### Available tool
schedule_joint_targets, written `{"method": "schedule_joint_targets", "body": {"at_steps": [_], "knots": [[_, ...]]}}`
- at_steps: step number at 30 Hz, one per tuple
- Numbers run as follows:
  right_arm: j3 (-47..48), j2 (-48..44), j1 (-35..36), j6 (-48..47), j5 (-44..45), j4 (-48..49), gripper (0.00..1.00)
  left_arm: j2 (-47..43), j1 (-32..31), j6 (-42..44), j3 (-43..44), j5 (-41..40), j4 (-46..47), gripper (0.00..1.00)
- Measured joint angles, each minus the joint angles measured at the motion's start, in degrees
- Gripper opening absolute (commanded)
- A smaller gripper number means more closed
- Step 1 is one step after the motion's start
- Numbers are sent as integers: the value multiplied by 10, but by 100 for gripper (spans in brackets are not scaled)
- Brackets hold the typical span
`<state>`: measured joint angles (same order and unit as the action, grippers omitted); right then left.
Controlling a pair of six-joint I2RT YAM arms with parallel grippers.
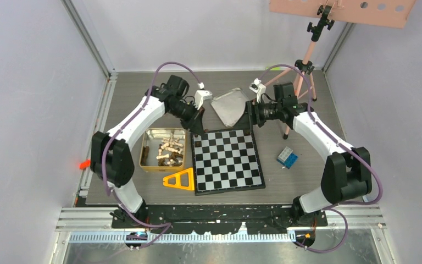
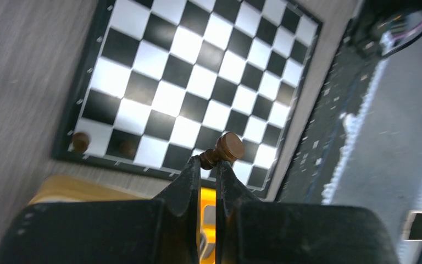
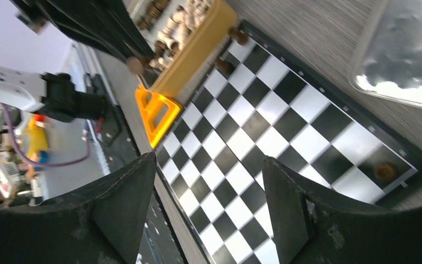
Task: Set up the chess pieces on the board
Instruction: Place the chess piece on the chessboard.
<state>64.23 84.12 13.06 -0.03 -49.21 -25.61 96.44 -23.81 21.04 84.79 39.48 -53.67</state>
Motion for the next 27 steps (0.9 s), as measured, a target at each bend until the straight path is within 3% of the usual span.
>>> {"method": "schedule_joint_targets", "body": {"at_steps": [10,18,27], "knots": [[1,71,62,144,-56,139,76,118,-21,-139,63,131,-2,0],[2,89,99,154,-61,148,70,127,-29,-188,71,149,2,0],[14,99,121,129,-58,121,53,128,-32,-196,71,150,2,0]]}}
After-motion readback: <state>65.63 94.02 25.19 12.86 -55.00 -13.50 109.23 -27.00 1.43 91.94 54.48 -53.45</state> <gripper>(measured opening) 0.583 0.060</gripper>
